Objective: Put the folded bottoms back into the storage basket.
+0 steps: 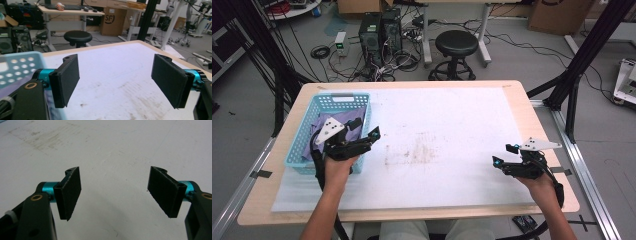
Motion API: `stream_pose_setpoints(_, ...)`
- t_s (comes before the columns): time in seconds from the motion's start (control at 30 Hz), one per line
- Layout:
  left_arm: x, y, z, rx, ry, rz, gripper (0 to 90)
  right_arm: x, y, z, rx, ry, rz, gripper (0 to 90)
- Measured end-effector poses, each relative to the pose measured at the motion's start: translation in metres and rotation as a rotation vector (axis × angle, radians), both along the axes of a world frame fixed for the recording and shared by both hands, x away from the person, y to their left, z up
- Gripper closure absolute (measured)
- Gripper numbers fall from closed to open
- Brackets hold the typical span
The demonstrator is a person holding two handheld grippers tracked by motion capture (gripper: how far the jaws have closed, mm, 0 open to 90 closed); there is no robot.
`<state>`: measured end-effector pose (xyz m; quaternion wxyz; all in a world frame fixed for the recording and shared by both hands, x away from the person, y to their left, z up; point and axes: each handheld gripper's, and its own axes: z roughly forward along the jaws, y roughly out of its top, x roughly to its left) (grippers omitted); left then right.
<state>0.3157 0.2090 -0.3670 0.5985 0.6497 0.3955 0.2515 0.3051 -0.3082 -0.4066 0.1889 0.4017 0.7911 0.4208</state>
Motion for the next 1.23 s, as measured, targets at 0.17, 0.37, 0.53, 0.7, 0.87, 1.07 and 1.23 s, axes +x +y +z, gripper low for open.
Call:
stream_pose_setpoints(0.17,-0.004,-0.019,-0.008,0.020,-0.001,-0.036,22.7,-0.001,0.002,0.000,-0.003,-0.002,0.002,27.2)
stream_pose_setpoints(0.37,-0.006,-0.041,-0.018,0.049,-0.001,-0.068,22.9,-0.001,0.004,0.000,-0.001,0.000,0.002,27.2)
stream_pose_setpoints(0.53,-0.006,-0.057,-0.025,0.071,0.006,-0.090,23.9,0.000,0.003,-0.001,0.004,0.000,0.004,27.2)
stream_pose_setpoints(0.7,-0.004,-0.065,-0.030,0.073,0.022,-0.095,23.9,0.000,0.002,-0.001,0.010,0.004,0.000,27.2)
stream_pose_setpoints(0.87,-0.002,-0.071,-0.034,0.075,0.032,-0.102,24.1,-0.001,0.001,-0.001,0.010,0.004,-0.002,27.2)
stream_pose_setpoints(1.07,-0.001,-0.070,-0.035,0.075,0.034,-0.097,24.3,-0.001,0.000,-0.001,0.014,0.002,-0.004,27.2)
stream_pose_setpoints(1.23,-0.001,-0.070,-0.034,0.072,0.034,-0.099,24.3,0.000,0.000,-0.002,0.009,0.001,0.000,27.2)
